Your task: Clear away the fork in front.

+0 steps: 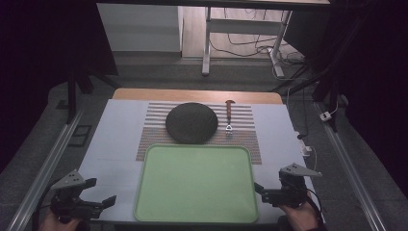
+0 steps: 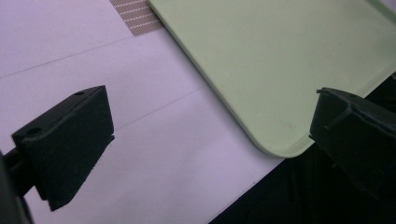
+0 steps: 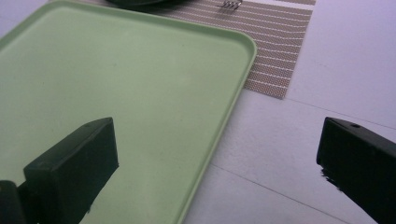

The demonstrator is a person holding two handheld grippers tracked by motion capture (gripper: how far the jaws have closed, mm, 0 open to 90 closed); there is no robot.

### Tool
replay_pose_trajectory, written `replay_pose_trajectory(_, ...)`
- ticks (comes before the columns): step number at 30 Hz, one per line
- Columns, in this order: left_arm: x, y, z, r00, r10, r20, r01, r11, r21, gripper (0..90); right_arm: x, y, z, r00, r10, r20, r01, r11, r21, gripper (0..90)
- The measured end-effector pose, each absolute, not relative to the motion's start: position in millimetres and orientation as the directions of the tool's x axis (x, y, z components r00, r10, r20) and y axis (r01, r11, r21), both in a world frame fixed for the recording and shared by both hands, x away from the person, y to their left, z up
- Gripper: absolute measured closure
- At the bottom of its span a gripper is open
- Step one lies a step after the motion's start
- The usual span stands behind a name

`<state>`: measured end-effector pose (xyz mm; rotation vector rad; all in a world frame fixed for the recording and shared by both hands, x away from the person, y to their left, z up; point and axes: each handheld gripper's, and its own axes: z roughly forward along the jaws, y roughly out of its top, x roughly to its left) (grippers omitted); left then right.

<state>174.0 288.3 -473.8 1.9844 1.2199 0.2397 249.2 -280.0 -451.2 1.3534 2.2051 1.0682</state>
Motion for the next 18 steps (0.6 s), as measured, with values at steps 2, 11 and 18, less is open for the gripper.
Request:
replay_pose_trajectory(2, 173.6, 288.5, -473.7, 0.521, 0.824, -0.225, 0.675, -0.236, 0.699, 0.0, 249.2, -278.9, -451.3, -0.497, 0.864, 0.088, 0.609, 0.275, 0.744, 0.0)
replay_pose_trajectory(11, 174.6, 288.3, -474.4, 0.524, 0.82, -0.232, 0.68, -0.239, 0.693, 0.0, 250.9, -279.4, -451.7, -0.511, 0.853, 0.109, 0.619, 0.278, 0.735, 0.0)
replay_pose_trajectory(18, 173.5, 290.2, -473.2, 0.511, 0.829, -0.228, 0.674, -0.222, 0.705, 0.0, 250.7, -278.5, -451.9, -0.525, 0.844, 0.11, 0.615, 0.287, 0.734, 0.0)
